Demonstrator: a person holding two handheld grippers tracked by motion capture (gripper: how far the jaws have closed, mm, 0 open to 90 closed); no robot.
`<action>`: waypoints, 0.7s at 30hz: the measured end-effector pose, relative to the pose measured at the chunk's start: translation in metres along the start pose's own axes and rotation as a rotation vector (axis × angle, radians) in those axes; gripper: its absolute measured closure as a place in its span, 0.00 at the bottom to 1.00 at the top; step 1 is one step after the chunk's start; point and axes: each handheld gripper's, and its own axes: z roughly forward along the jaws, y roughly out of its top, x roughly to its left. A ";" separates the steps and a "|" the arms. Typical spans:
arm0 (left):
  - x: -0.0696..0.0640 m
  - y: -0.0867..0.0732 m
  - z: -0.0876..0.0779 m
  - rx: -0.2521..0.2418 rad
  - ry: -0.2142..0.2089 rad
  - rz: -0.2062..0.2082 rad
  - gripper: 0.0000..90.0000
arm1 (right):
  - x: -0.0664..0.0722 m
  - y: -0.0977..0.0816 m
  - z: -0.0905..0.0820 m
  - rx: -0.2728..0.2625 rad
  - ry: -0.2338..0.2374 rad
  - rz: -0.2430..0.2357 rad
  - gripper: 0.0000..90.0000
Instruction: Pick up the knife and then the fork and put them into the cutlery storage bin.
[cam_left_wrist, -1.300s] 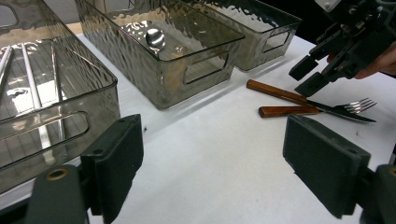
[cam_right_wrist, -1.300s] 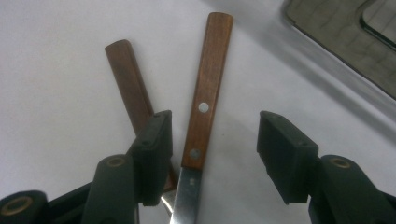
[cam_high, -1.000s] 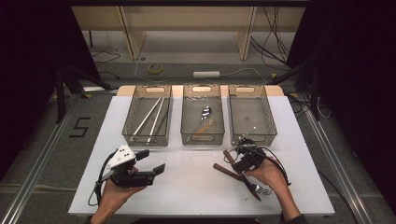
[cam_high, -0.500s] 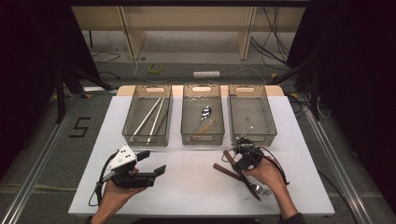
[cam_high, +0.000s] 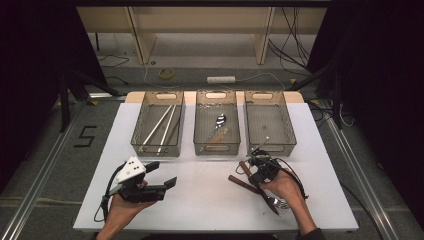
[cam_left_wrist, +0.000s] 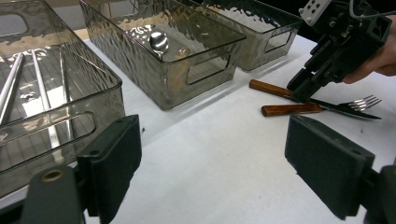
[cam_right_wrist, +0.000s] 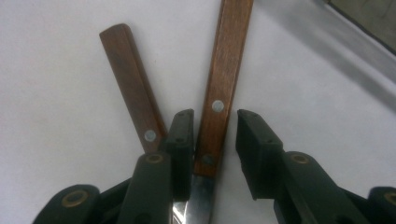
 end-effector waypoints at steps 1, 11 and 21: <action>0.000 0.000 0.000 0.000 0.000 0.000 0.20 | 0.000 0.000 0.001 0.006 -0.003 0.001 0.76; 0.001 -0.001 -0.002 -0.003 0.004 -0.008 0.20 | 0.002 0.000 0.002 0.013 -0.032 -0.013 0.81; 0.000 -0.001 0.000 -0.003 -0.003 0.000 0.20 | 0.002 0.001 0.002 0.021 -0.036 0.005 0.85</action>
